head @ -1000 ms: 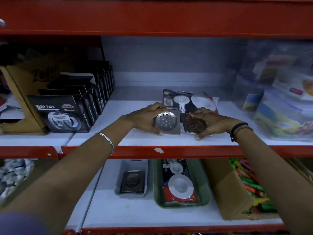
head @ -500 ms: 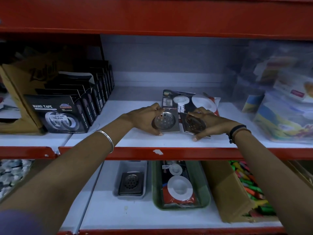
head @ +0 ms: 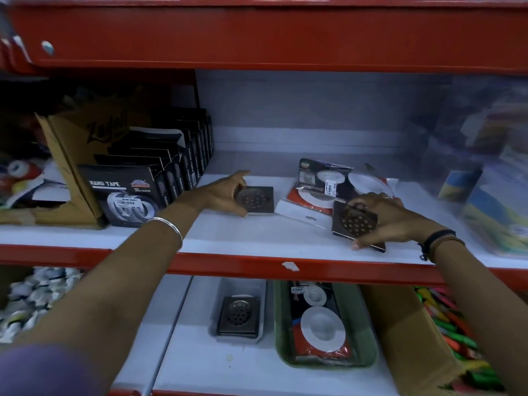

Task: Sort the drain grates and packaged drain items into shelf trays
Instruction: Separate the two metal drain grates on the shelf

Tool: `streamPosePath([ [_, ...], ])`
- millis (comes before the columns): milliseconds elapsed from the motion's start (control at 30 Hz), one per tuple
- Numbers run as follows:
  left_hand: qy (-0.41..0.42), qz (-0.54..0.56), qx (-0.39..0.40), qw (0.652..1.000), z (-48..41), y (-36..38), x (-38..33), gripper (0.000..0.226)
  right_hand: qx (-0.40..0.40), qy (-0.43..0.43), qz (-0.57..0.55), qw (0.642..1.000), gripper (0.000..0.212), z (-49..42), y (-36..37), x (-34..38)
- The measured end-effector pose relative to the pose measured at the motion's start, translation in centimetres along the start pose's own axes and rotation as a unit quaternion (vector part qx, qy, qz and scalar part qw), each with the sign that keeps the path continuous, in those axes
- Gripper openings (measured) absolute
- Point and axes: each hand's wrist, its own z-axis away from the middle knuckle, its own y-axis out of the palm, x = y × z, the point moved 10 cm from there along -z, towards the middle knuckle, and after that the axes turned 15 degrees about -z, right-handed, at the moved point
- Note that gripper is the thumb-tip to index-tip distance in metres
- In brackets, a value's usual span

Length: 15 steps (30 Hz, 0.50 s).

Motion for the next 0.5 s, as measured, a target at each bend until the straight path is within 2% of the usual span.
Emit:
streamPosePath([
  [133, -0.021, 0.01, 0.025, 0.999, -0.7, 0.8, 1.8, 0.11, -0.045, -0.035, -0.068, 0.996, 0.107, 0.2, -2.2, 2.5],
  [200, -0.036, 0.026, 0.037, 0.998, -0.6, 1.0, 2.8, 0.114, -0.053, -0.071, -0.092, 0.992, 0.104, -0.1, -2.7, 5.3],
  [300, -0.049, 0.057, 0.056, 0.996, -0.5, 1.5, 4.1, 0.12, -0.051, -0.116, -0.067, 0.99, 0.097, -1.8, -2.1, 10.0],
  [400, -0.057, 0.098, 0.056, 0.992, 0.0, 1.7, 4.6, 0.108, -0.03, -0.136, -0.066, 0.988, 0.095, -5.1, 0.0, 13.3],
  [500, -0.07, 0.238, -0.023, 0.969, 0.3, 0.3, 4.7, 0.086, -0.006, -0.125, -0.056, 0.991, 0.097, -9.0, 2.6, 15.1],
])
